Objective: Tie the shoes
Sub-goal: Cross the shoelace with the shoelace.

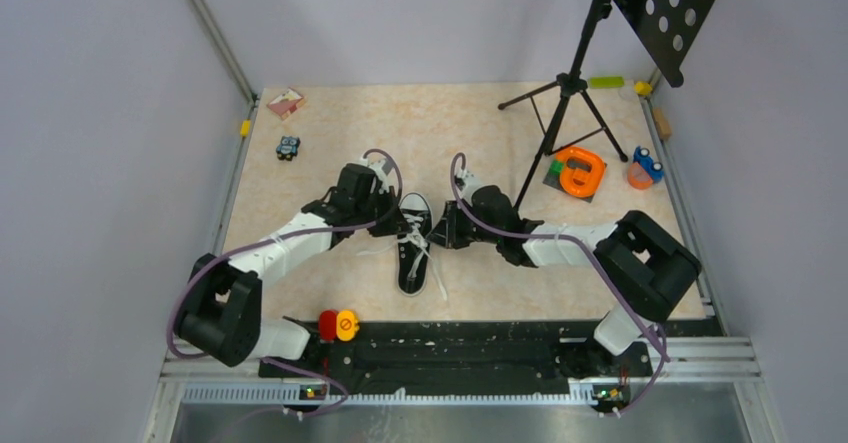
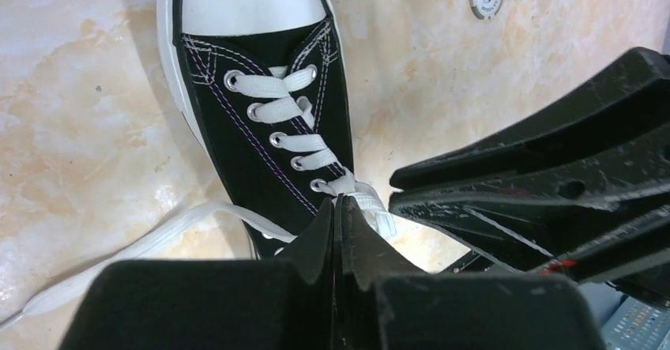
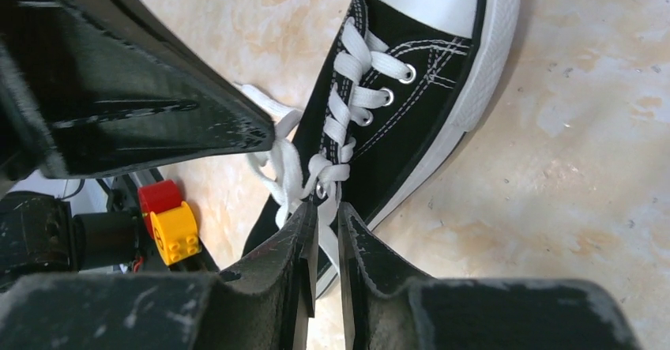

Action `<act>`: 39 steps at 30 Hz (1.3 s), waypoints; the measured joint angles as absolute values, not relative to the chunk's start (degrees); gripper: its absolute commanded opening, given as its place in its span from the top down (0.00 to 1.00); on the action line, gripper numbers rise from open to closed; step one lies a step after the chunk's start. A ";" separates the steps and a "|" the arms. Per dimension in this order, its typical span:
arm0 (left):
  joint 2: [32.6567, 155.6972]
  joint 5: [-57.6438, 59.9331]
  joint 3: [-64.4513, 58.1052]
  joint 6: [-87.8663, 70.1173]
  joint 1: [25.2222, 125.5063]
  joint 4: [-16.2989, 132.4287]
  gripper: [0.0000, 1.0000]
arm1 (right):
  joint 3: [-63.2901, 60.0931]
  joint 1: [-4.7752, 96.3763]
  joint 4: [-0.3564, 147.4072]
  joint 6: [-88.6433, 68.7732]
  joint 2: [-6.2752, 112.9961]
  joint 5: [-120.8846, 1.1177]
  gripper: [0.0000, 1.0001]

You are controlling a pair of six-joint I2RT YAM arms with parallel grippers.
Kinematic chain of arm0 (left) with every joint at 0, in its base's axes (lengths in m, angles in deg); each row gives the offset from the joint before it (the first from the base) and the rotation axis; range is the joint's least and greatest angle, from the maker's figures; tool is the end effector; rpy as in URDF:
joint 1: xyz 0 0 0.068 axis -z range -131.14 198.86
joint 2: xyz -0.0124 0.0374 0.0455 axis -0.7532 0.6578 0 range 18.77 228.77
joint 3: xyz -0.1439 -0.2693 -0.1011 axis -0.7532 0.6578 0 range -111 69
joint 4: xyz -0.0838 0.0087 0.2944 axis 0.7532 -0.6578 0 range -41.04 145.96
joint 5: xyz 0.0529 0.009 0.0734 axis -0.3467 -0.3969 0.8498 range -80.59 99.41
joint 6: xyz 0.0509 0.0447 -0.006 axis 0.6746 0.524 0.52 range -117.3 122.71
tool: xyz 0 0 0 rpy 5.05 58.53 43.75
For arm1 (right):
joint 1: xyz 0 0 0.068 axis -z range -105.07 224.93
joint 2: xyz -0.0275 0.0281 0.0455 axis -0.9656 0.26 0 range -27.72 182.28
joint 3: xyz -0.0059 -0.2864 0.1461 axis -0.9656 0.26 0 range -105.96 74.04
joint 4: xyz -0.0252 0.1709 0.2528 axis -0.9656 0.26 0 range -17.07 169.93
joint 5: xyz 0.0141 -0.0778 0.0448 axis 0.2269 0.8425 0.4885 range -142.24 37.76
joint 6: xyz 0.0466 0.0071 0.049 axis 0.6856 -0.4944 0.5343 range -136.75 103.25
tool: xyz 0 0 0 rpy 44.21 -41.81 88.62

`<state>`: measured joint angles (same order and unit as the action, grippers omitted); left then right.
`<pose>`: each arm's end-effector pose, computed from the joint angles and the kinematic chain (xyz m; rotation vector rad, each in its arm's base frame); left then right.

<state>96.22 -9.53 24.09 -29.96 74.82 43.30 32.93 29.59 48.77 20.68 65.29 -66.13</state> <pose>0.2791 -0.1554 0.2243 0.0249 2.4844 -0.8606 0.2552 0.2770 0.1751 -0.3184 2.2204 1.0976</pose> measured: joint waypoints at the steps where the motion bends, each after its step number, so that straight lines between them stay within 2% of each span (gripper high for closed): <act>1: 96.72 -9.47 24.09 -29.96 74.82 43.43 1.00 | 32.74 29.65 48.90 20.42 65.36 -66.59 0.82; 20: 98.08 -7.63 23.68 -29.94 74.54 45.72 1.00 | 29.61 29.74 48.50 19.24 69.14 -73.15 0.80; 29: 98.08 -7.74 23.41 -29.94 74.45 45.79 1.00 | 28.10 29.74 48.50 19.24 70.08 -73.13 0.78; 39: 98.08 -8.29 23.41 -29.94 74.45 45.90 1.00 | 28.10 29.74 49.12 19.28 70.08 -68.76 0.80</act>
<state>98.08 -8.29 23.41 -29.94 74.45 45.90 28.10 29.74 49.12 19.28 70.08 -68.76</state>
